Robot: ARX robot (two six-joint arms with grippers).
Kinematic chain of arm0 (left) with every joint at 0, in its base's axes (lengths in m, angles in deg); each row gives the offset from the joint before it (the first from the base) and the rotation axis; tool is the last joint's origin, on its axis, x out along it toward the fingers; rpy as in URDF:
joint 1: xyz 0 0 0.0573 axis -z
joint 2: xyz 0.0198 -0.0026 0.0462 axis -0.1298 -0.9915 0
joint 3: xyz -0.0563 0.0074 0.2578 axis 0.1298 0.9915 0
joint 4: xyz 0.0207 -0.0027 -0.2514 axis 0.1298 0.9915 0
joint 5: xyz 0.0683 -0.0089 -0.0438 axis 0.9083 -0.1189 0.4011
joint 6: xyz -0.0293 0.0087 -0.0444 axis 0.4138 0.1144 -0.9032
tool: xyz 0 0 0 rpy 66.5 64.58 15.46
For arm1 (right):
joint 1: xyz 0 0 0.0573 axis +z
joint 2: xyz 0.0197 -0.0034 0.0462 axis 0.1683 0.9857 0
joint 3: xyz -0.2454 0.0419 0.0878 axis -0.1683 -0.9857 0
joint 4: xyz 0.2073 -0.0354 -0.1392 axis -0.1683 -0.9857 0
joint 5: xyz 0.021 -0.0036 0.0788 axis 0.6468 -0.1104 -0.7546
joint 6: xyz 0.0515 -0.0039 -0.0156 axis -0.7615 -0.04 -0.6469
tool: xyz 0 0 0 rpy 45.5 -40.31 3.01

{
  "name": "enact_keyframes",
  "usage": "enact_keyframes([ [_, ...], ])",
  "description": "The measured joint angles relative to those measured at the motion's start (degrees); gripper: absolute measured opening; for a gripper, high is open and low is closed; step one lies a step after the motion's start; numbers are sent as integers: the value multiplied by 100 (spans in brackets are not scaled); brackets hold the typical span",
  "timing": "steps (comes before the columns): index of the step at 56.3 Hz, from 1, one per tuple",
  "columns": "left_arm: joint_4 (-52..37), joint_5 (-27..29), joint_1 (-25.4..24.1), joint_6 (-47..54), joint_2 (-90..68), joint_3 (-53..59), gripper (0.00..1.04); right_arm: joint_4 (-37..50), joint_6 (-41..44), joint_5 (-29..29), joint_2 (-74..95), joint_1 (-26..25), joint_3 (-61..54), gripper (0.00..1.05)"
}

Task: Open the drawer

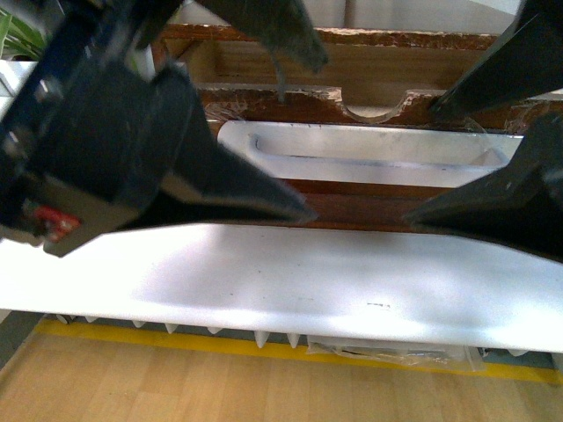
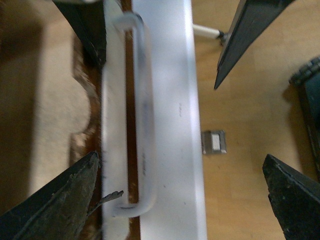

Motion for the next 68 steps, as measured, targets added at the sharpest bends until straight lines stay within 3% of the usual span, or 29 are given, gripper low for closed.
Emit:
enact_keyframes([
  [7, -955, -291, -79, -798, 752, 673, 99, 595, -378, -4, -767, -216, -636, 96],
  [15, -1978, -195, -284, -1532, 1344, 1399, 99, 1469, -951, 197, -1467, -407, -1394, 96],
  [21, -3353, 435, -651, -2651, 1906, 2371, 99, 2527, -1799, 811, -2347, -623, -2345, 96],
  [32, -4559, 1257, -1309, -4155, 2723, 3637, 99, 3285, -2916, 1991, -3689, -667, -3571, 96],
  [45, -4301, 2103, -2330, -5674, 4229, 4918, 99, 2894, -4194, 3309, -5423, -476, -4520, 96],
  [52, -4017, 2256, -2789, -6186, 4531, 5158, 99, 2796, -4848, 3438, -5925, -623, -4758, 96],
  [65, -4017, 2253, -2850, -6452, 4579, 5180, 99, 2863, -5134, 3499, -5991, -675, -4802, 94],
  [68, -4588, 2826, -2627, -6590, 4590, 5379, 91, 3287, -5025, 3598, -6078, -699, -4968, 86],
])
